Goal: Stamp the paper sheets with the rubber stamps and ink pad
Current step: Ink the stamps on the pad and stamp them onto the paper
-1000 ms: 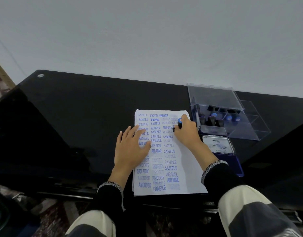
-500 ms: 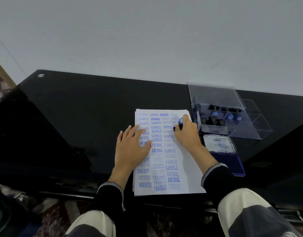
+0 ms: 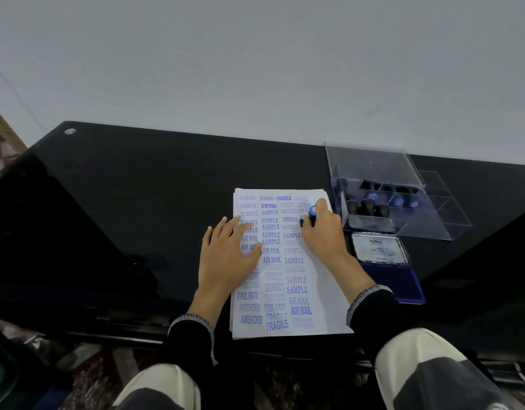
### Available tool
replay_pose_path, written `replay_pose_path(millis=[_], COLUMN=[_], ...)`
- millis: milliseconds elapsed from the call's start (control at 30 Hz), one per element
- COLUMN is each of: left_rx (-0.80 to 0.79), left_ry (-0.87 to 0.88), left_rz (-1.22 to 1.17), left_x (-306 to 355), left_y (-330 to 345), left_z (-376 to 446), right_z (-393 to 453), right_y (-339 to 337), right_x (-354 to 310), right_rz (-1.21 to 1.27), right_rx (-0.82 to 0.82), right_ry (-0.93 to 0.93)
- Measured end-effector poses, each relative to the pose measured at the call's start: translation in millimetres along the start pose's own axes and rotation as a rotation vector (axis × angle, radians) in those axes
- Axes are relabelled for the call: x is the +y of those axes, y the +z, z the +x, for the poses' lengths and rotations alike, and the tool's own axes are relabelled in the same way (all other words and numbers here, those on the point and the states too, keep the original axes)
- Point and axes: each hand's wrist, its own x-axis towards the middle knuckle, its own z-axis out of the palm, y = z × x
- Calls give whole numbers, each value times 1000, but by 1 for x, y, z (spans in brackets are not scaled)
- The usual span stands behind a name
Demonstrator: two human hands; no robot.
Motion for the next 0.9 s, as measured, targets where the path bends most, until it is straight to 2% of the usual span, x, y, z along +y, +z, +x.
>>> replay_pose_path(millis=[267,633,900], left_rx=[-1,0,-4], left_ry=[0,0,0], left_rz=[-5,-5,-2], left_x=[0,1,0], left_y=[-1,-1,-1], left_z=[-1,-1,0], right_z=[18,-3,11], right_y=[-8,0,-10], right_x=[-3,1,-3], right_rz=[4,-53,-82], right_rx=[-137,22,-106], right_ry=[90,10,68])
